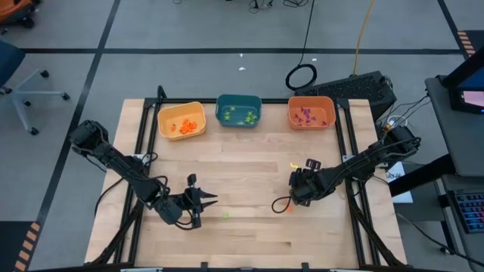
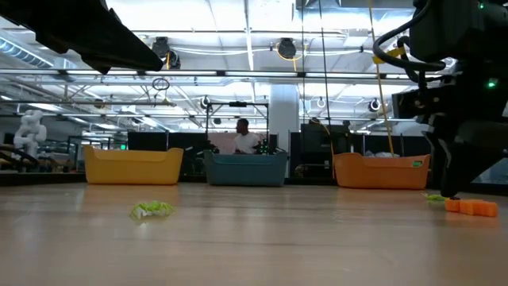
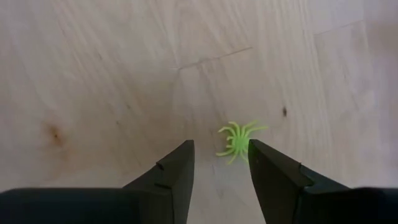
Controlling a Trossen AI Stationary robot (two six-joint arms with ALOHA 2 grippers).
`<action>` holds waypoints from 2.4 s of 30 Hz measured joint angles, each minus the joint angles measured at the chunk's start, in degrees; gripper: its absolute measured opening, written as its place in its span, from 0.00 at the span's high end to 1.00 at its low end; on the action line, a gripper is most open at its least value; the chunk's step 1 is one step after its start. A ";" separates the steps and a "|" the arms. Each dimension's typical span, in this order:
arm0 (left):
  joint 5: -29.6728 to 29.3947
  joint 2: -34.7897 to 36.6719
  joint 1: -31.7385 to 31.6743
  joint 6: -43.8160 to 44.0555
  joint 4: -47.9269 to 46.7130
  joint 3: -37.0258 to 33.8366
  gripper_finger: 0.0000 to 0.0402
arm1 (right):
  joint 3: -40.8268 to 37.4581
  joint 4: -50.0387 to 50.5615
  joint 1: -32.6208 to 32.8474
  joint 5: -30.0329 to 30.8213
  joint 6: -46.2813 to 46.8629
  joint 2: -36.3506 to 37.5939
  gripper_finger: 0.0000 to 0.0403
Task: Sort Halloween decoration
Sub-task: Put the green spider toy into the blue bin
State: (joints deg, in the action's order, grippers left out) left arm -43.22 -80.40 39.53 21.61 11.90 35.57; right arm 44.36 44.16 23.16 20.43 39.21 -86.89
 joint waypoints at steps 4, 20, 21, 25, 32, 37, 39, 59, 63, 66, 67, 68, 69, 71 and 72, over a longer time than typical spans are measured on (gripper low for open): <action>0.00 0.02 0.00 0.00 0.00 0.00 0.81 | 0.00 -0.06 0.00 -0.01 0.57 0.00 0.66; -0.04 0.02 0.00 0.00 0.00 0.00 0.81 | -3.61 -4.57 0.24 0.58 7.06 0.20 0.66; -0.04 0.02 0.00 0.00 0.02 0.00 0.81 | -3.61 -4.79 0.24 0.56 7.03 0.20 0.66; -0.04 0.02 0.00 0.00 0.00 0.00 0.81 | -3.67 -5.03 0.22 0.48 6.85 0.17 0.67; -0.07 0.02 0.00 0.00 0.02 0.00 0.81 | -3.69 -5.58 0.22 -0.04 6.86 0.11 0.79; -0.07 0.02 0.00 0.00 0.01 0.00 0.81 | -3.71 -5.77 0.22 -0.94 6.71 0.07 0.94; -0.09 0.02 0.00 0.00 0.01 0.00 0.81 | -3.73 -5.93 0.22 -1.03 6.57 0.04 0.98; -0.13 0.02 -0.01 0.00 -0.36 0.00 0.81 | -3.91 -16.63 5.57 -1.71 8.01 0.61 1.00; -0.37 0.02 -0.02 0.00 -0.35 0.00 0.81 | -3.85 -21.75 6.77 -1.49 6.55 1.03 1.00; -0.65 -0.04 -0.13 0.00 0.26 0.00 0.81 | -3.82 -25.40 7.21 -1.03 5.39 1.03 1.00; -0.83 -0.31 -0.32 -0.07 1.17 0.00 0.81 | -3.82 -26.72 7.28 -0.99 4.88 1.03 1.00; -0.83 -0.72 -0.55 -0.77 2.36 0.00 0.81 | -3.82 -28.13 7.28 -0.99 4.33 1.03 1.00; -0.83 -1.23 -0.78 -1.86 3.77 0.00 0.81 | -3.82 -29.42 7.28 -0.84 3.72 1.03 1.00; -0.80 -2.58 -1.30 -4.59 7.21 0.00 0.81 | -3.82 -32.89 7.28 0.42 2.20 1.03 1.00; -0.81 -3.31 -1.49 -5.98 8.88 0.00 0.81 | -3.81 -35.20 7.28 0.55 1.29 1.03 1.00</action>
State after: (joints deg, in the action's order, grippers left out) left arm -44.03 -83.71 38.04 15.63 20.78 35.57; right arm 40.55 8.96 30.44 20.99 40.49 -85.86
